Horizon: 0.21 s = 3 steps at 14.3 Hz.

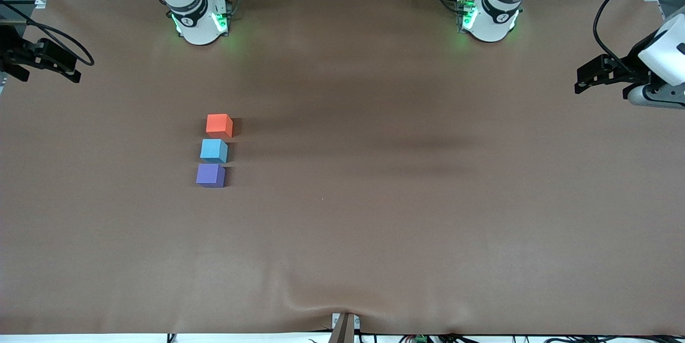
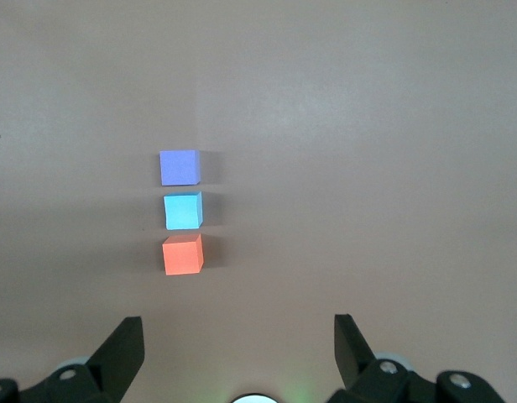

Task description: Place blue block between orange and purple blocks

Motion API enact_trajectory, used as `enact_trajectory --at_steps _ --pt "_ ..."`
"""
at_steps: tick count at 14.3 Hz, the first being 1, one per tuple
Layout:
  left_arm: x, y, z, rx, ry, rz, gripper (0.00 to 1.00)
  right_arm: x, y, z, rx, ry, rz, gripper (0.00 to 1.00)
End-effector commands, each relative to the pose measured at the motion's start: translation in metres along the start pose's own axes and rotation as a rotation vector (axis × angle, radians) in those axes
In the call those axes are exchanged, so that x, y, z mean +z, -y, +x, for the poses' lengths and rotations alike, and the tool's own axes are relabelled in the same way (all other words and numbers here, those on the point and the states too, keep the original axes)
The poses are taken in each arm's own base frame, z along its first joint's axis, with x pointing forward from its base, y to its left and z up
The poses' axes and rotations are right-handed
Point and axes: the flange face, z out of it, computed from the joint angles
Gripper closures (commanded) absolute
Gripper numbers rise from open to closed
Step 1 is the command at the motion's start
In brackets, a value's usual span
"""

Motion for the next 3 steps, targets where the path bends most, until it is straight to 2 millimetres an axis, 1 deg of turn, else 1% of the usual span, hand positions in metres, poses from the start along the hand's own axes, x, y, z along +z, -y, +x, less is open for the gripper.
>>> enact_trajectory --at_steps 1,3 --pt "-0.0012 -0.0002 0.0009 -0.015 0.012 -0.003 0.00 -0.0065 -0.0001 -0.0043 -0.010 -0.013 0.003 0.00" --pt "0.0002 -0.0002 0.0009 -0.015 0.015 -0.003 0.00 -0.0057 -0.0001 -0.0037 -0.010 -0.012 0.003 0.00"
